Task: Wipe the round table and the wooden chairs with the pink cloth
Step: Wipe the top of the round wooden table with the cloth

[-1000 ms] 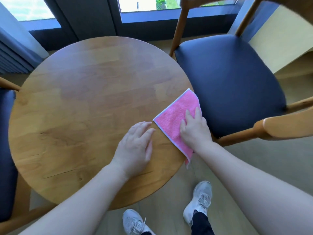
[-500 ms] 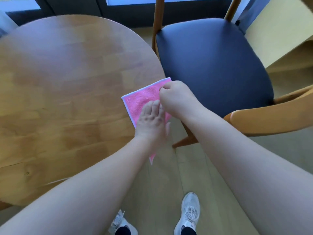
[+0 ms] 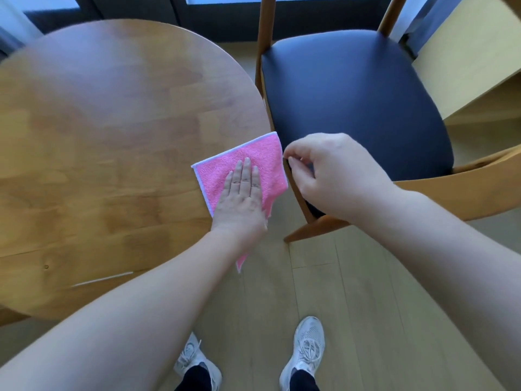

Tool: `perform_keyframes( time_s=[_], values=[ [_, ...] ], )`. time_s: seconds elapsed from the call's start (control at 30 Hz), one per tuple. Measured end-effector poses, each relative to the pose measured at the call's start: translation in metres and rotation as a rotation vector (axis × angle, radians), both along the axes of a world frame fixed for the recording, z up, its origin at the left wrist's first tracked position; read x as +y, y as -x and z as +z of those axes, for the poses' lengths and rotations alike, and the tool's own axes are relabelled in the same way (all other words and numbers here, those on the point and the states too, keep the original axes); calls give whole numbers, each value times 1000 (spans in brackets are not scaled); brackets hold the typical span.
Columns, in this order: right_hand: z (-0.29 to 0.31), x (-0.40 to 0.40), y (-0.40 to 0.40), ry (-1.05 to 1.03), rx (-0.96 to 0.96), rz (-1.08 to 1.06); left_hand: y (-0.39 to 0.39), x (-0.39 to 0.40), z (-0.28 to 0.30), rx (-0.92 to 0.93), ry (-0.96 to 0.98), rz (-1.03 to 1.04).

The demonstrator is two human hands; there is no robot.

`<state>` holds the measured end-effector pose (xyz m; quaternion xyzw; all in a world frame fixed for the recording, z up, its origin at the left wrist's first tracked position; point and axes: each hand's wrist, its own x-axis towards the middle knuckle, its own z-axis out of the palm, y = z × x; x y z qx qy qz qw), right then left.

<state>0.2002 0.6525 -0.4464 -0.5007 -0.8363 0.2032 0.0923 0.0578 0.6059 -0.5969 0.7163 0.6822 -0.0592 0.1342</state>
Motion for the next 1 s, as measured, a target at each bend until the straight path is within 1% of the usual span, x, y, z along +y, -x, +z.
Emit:
perform_keyframes(
  time_s=[0.17,0.43,0.6,0.7,0.83,0.9,1.0],
  values=[
    [-8,-17,12,-10,18,69,21,-41,-1,-24,37,-23],
    [-13,-32,47,-25,-24,178,63,-104,1,39,76,-106],
    [-12,-48,73,-10,-51,278,103,-140,4,73,122,-160],
    [-15,-61,96,4,-88,379,134,-161,5,77,117,-180],
    [-28,-81,128,29,-161,557,175,-177,23,117,-9,-269],
    [-40,-91,141,26,-222,688,195,-183,27,107,-46,-305],
    [-65,-105,157,70,-375,919,218,-192,27,107,-60,-318]
  ],
)
